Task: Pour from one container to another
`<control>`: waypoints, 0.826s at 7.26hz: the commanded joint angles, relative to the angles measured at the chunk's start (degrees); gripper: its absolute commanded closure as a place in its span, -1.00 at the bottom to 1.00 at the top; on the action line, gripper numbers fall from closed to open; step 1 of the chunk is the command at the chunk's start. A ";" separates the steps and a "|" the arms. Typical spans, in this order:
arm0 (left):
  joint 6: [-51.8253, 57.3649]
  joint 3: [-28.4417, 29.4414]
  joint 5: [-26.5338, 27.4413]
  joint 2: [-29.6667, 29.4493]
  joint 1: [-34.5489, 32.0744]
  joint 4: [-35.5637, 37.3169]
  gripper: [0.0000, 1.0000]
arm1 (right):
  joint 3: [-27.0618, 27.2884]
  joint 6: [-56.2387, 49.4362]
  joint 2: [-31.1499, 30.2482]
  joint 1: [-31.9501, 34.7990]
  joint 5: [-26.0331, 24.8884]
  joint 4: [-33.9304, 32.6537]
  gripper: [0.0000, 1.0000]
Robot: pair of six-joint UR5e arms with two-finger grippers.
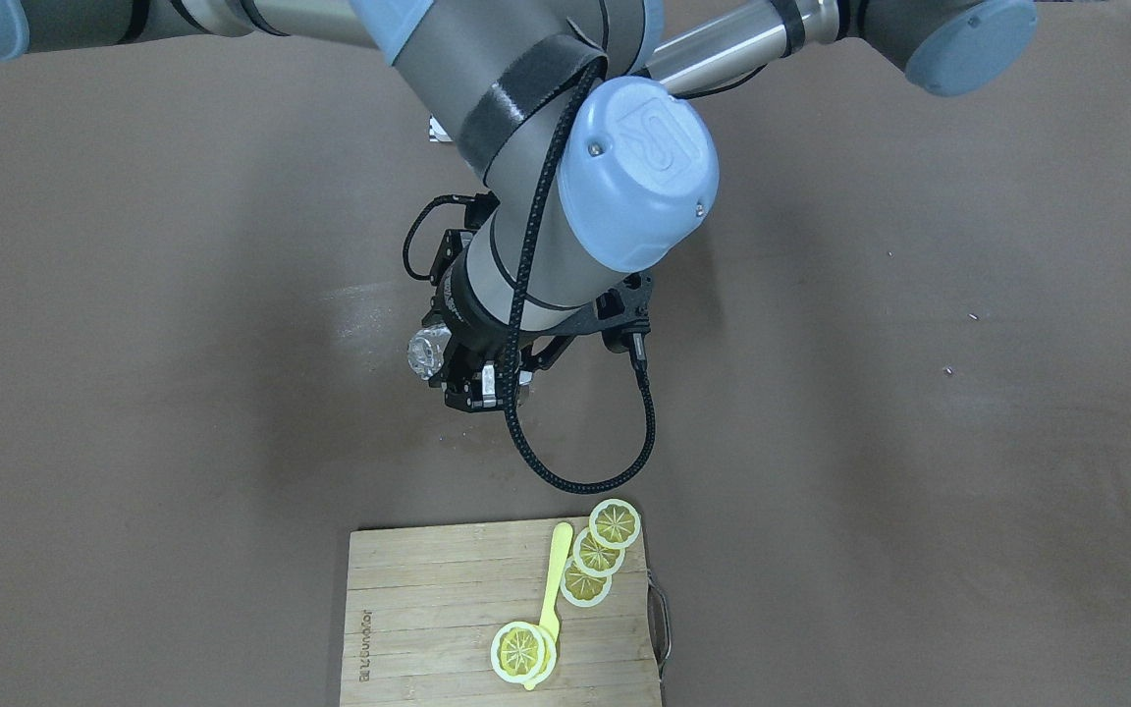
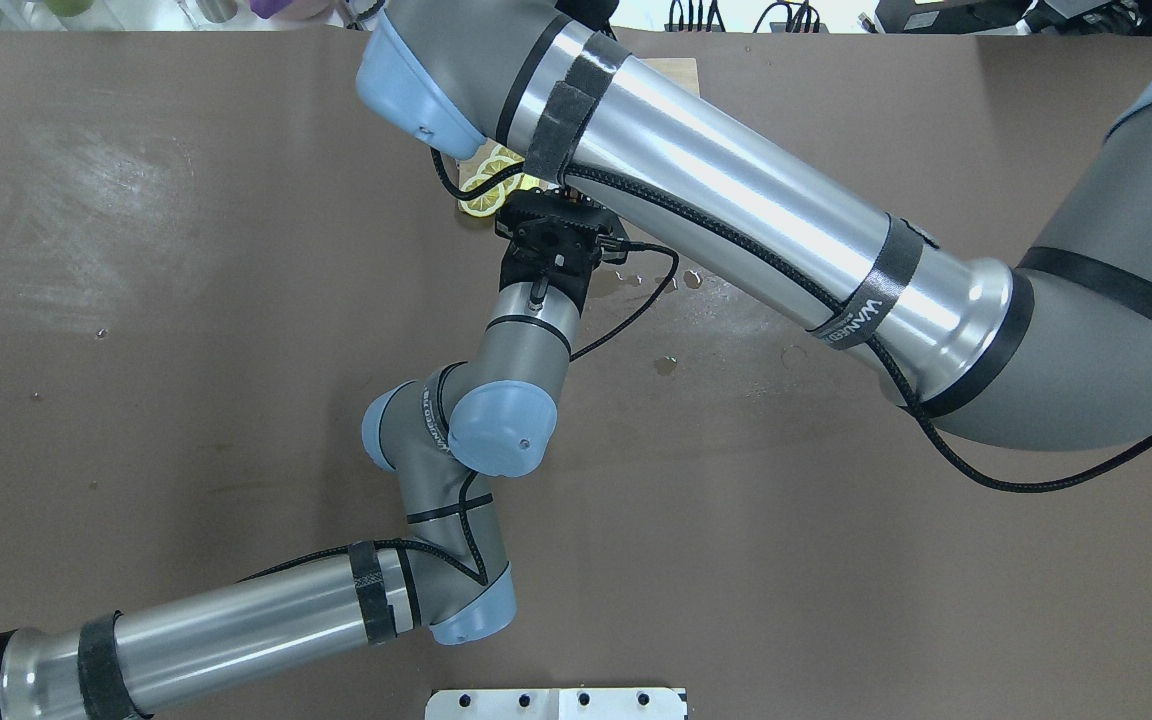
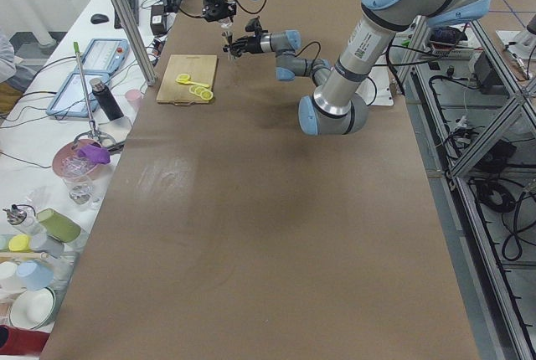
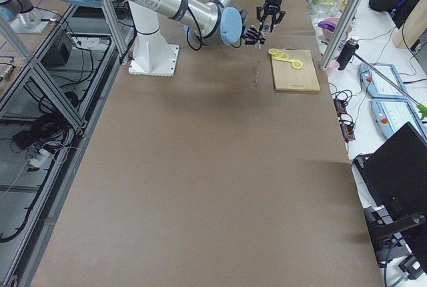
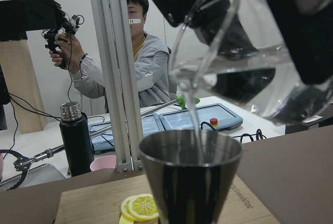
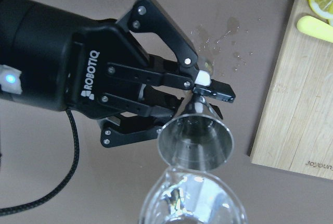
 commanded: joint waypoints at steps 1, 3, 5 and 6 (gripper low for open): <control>0.01 0.09 0.00 0.03 0.04 -0.36 1.00 | 0.15 -0.09 -0.06 -0.05 -0.03 0.07 1.00; 0.01 0.09 0.00 0.03 0.04 -0.36 1.00 | 0.59 0.00 -0.32 0.21 1.98 1.64 1.00; 0.27 0.18 0.09 0.38 -0.05 -0.28 1.00 | 1.20 0.00 -1.19 1.43 5.49 4.02 1.00; 1.14 0.53 0.18 0.46 -0.05 -0.28 1.00 | 2.51 -0.44 -2.07 2.49 6.90 4.02 1.00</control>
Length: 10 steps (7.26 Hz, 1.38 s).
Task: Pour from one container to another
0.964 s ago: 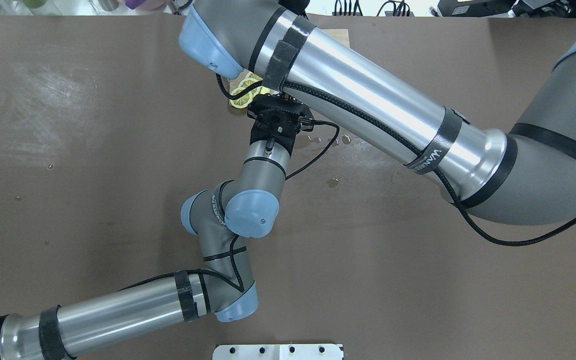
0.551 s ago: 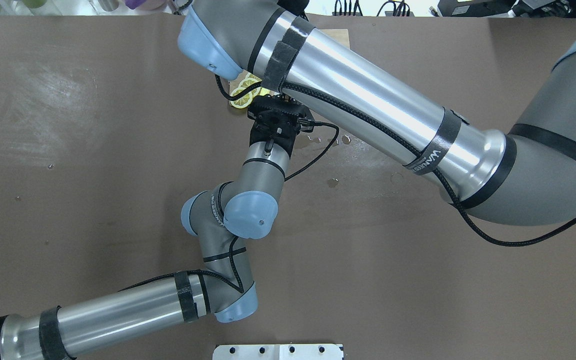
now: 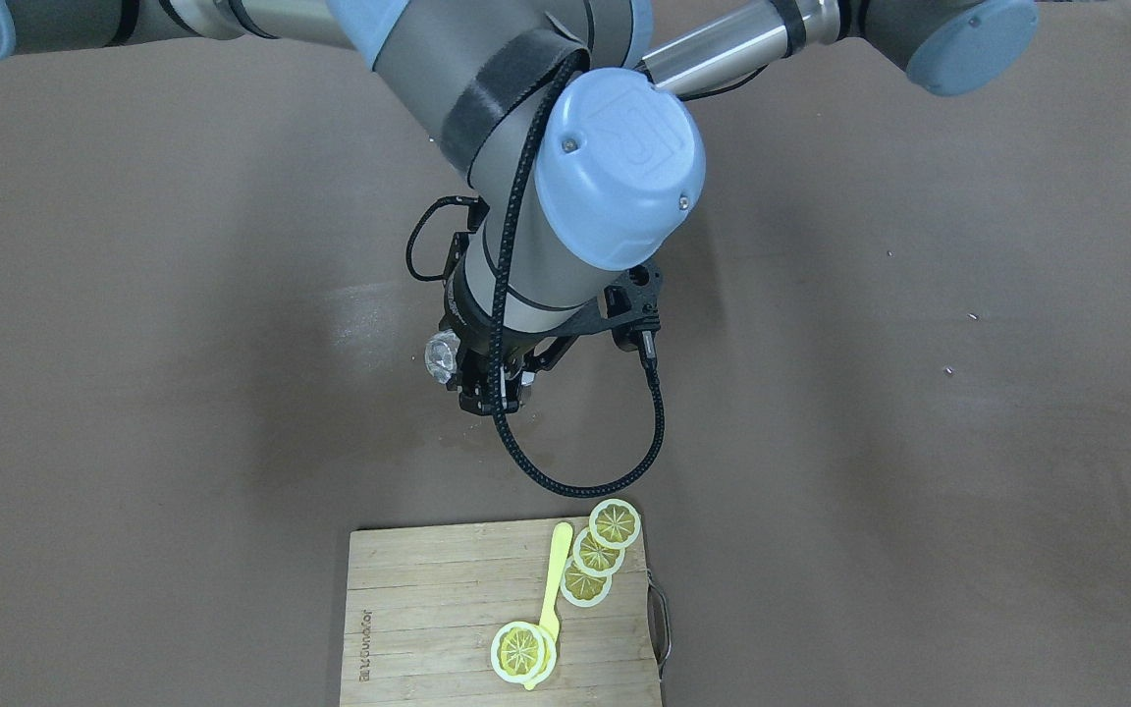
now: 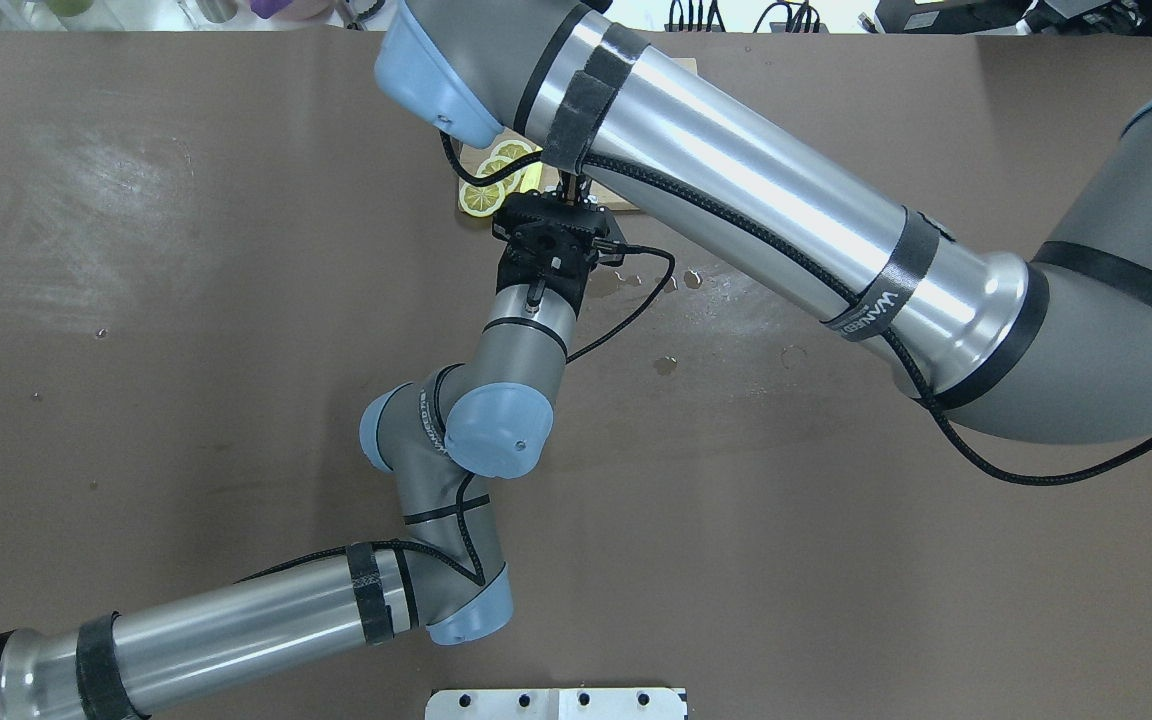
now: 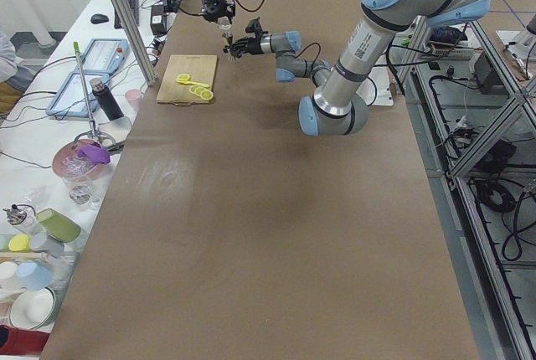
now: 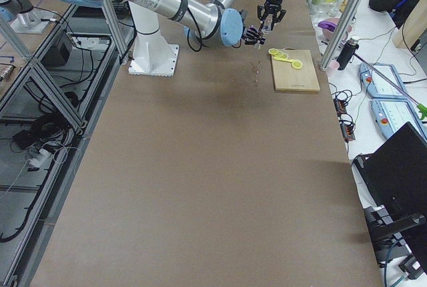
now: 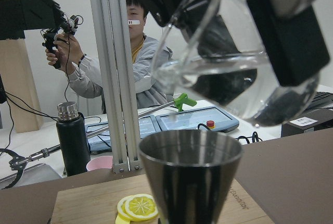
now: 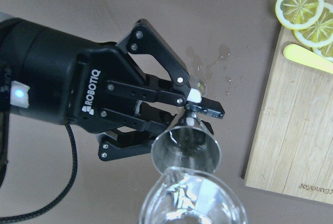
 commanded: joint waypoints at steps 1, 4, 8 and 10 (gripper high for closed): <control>3.14 0.37 0.09 0.14 -0.04 0.01 1.00 | 2.57 -0.96 -2.11 2.59 3.17 0.45 1.00; 5.87 0.20 0.09 3.11 -3.10 -3.22 1.00 | 10.64 -4.22 -9.74 8.91 9.57 4.65 1.00; 13.18 -0.68 -0.87 12.41 -11.27 -11.57 1.00 | 19.63 -3.96 -25.73 14.10 20.11 19.83 1.00; 13.27 -4.08 -9.52 19.52 -16.00 -15.97 1.00 | 19.89 -3.70 -33.20 17.27 26.88 29.85 1.00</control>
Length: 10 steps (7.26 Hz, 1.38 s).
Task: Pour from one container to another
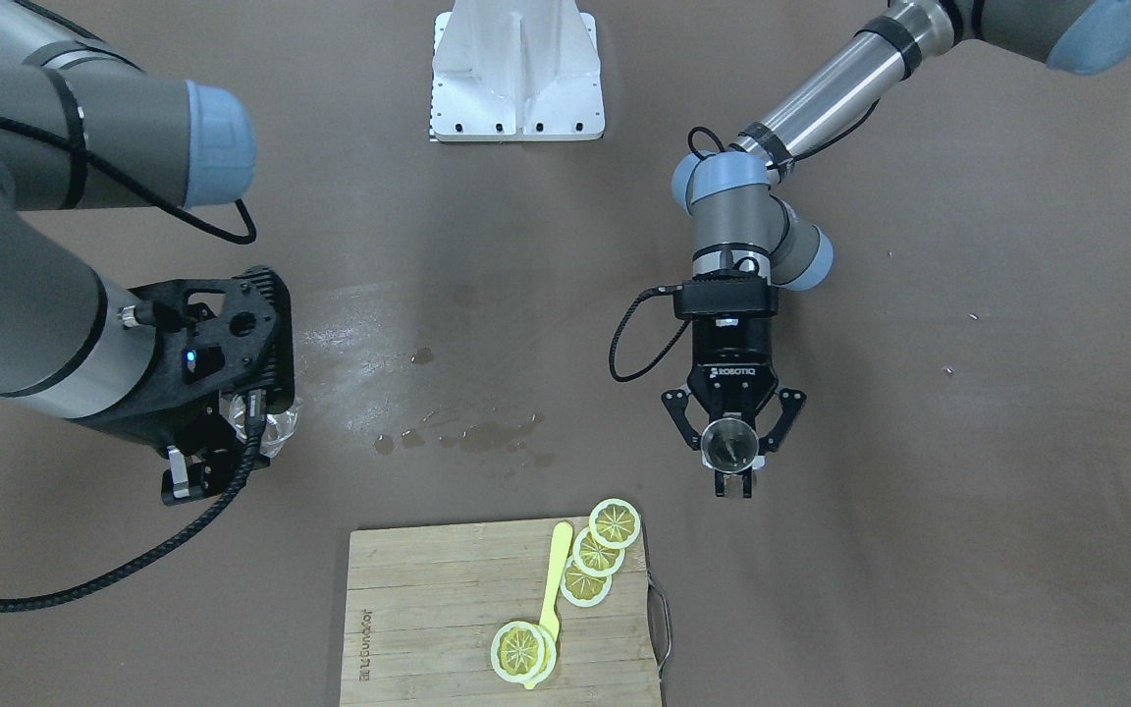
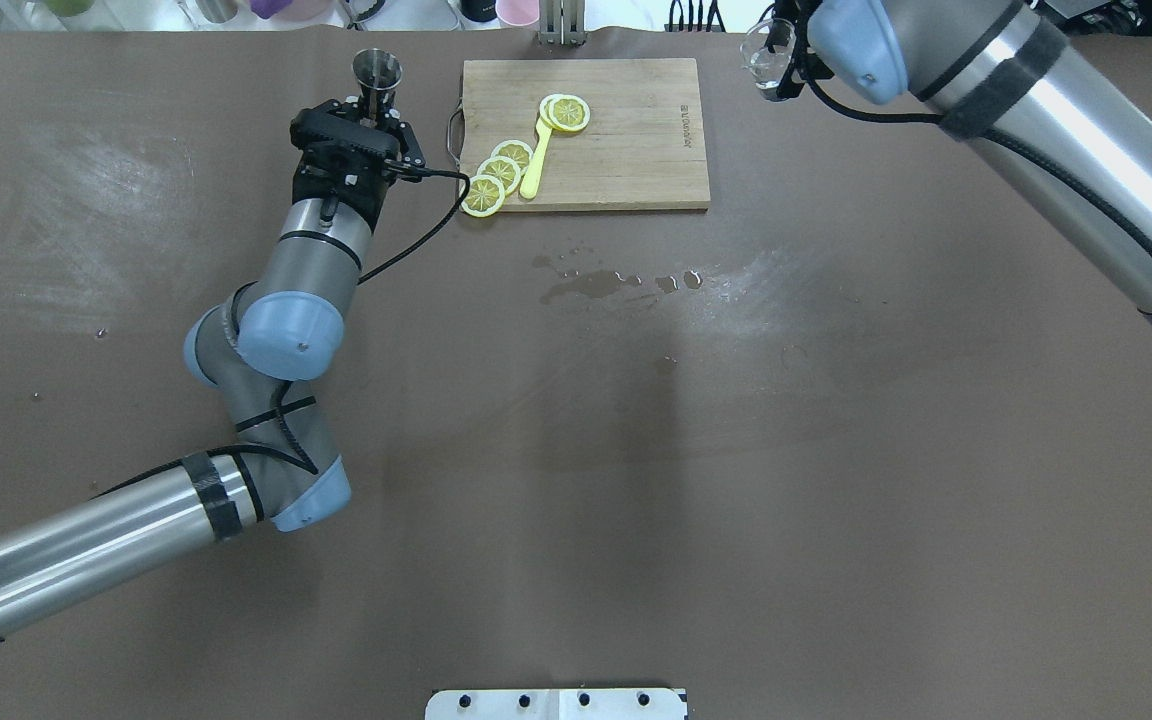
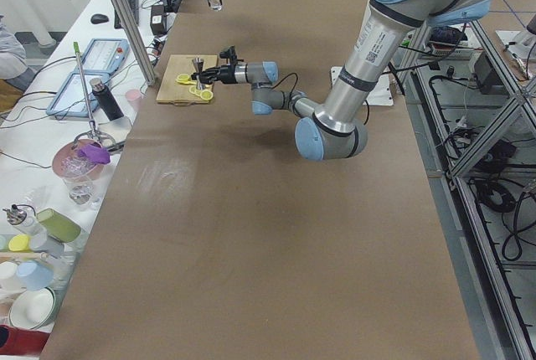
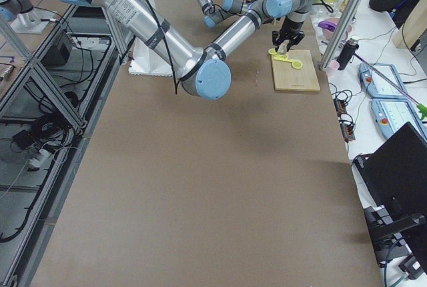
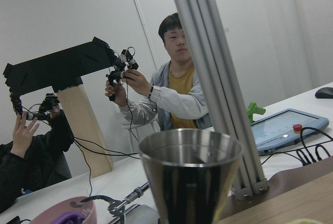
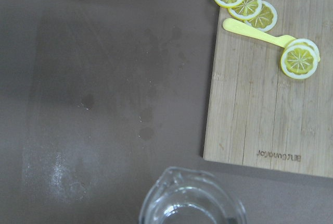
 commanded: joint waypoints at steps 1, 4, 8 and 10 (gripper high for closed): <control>0.08 -6.74 -10.97 10.45 -6.52 -2.38 1.00 | 0.37 0.67 -7.68 2.15 6.70 10.44 1.00; -0.27 -7.66 -15.24 23.82 -8.39 -18.05 1.00 | 1.16 5.66 -17.61 2.24 10.68 27.63 1.00; -9.23 -0.20 -16.22 38.25 -9.27 -39.16 1.00 | 0.81 8.59 -25.89 2.16 13.85 43.32 1.00; -15.27 -0.10 -13.42 41.09 -6.65 -40.08 1.00 | 0.55 9.99 -28.44 2.07 14.11 48.60 1.00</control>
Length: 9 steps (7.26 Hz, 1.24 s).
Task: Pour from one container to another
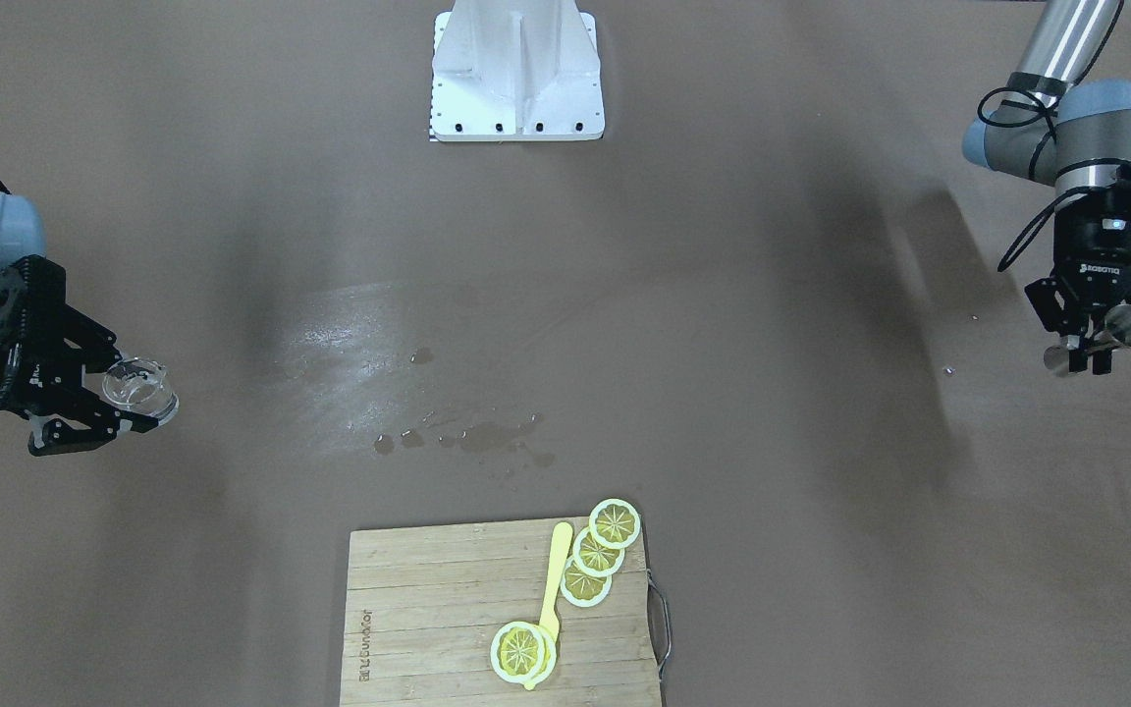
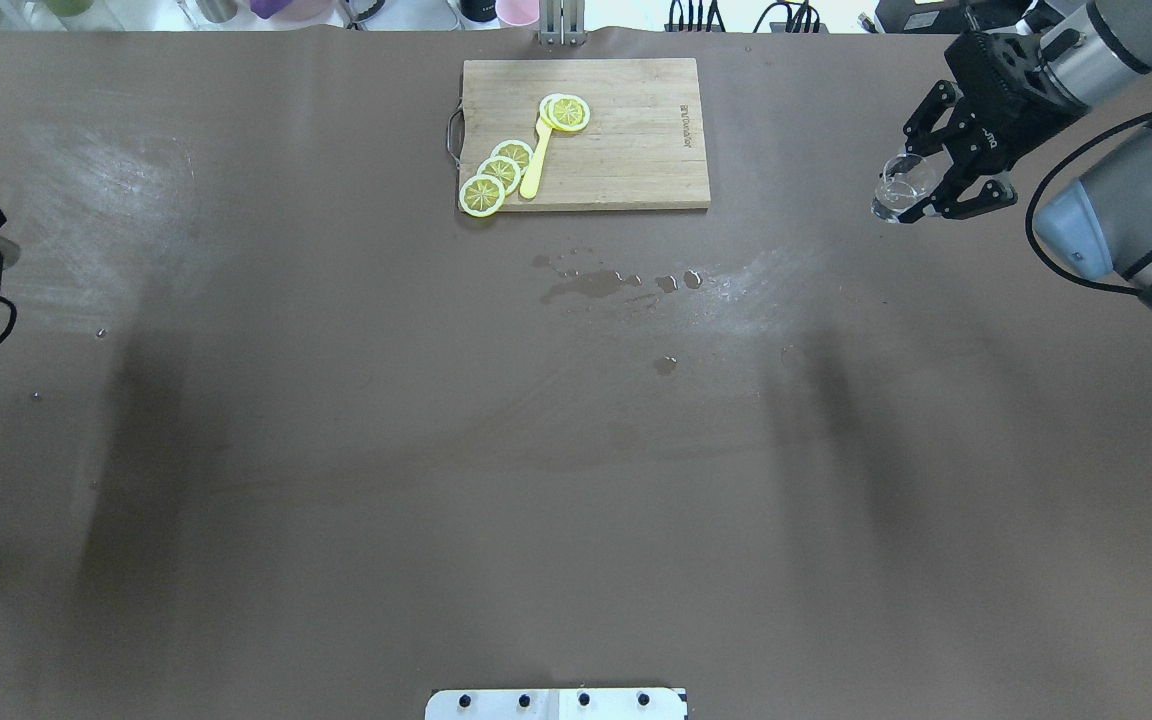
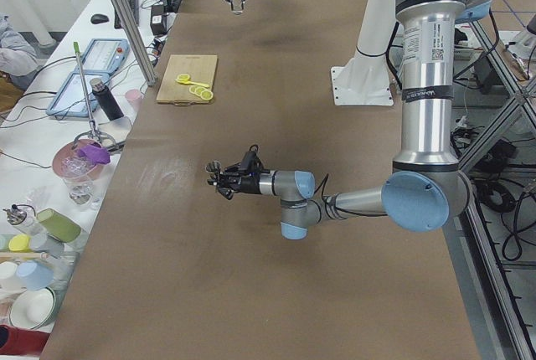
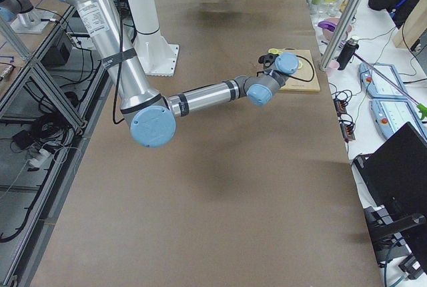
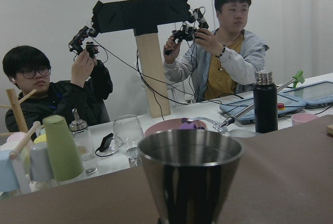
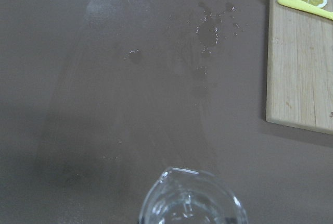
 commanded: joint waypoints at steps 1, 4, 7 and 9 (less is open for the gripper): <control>-4.23 -0.32 3.85 3.12 3.14 -1.39 1.00 | -0.44 3.93 -3.26 -0.29 0.25 7.47 1.00; -9.49 -3.93 20.20 7.68 15.43 0.11 1.00 | -2.28 10.71 -5.64 -0.99 -0.10 17.33 1.00; -16.34 -6.47 29.58 10.16 22.72 6.59 1.00 | -6.41 20.03 -6.17 -3.44 -0.63 27.71 1.00; -27.10 -9.63 39.14 12.96 29.56 15.62 1.00 | -6.59 20.48 -6.17 -4.51 -1.24 27.73 1.00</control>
